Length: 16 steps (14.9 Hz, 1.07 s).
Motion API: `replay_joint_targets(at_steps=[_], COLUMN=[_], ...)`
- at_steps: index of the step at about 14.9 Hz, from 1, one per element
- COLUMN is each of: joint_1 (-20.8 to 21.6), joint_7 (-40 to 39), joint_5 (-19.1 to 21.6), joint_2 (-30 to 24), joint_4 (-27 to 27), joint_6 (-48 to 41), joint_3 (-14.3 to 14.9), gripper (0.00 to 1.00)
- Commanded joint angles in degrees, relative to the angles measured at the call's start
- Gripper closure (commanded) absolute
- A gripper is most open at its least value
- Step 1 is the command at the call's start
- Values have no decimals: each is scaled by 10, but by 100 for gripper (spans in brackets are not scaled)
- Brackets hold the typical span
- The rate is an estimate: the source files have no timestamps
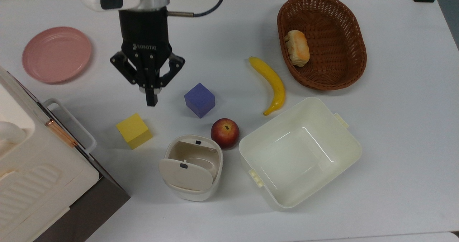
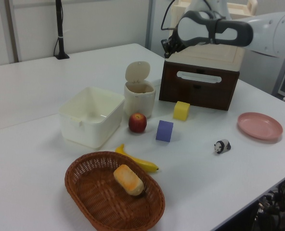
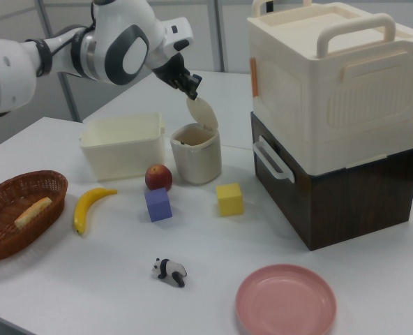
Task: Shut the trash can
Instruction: 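Move the gripper over the small cream trash can's raised lid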
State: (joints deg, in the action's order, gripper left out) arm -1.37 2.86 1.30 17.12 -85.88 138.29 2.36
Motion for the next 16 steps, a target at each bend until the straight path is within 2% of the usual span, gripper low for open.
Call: replay_joint_targets(at_steps=[1,5,10,16], joint_1=[-1,1,5,5], joint_7=[-17,-17,-12,-12], joint_5=[-9,-9,-8,-9], joint_2=[48,64,105,135], joint_4=[50,52,83,114], joint_6=[53,130,191,211], joint_3=[-5,-9,-19,-19], gripper=[100,100,100,99])
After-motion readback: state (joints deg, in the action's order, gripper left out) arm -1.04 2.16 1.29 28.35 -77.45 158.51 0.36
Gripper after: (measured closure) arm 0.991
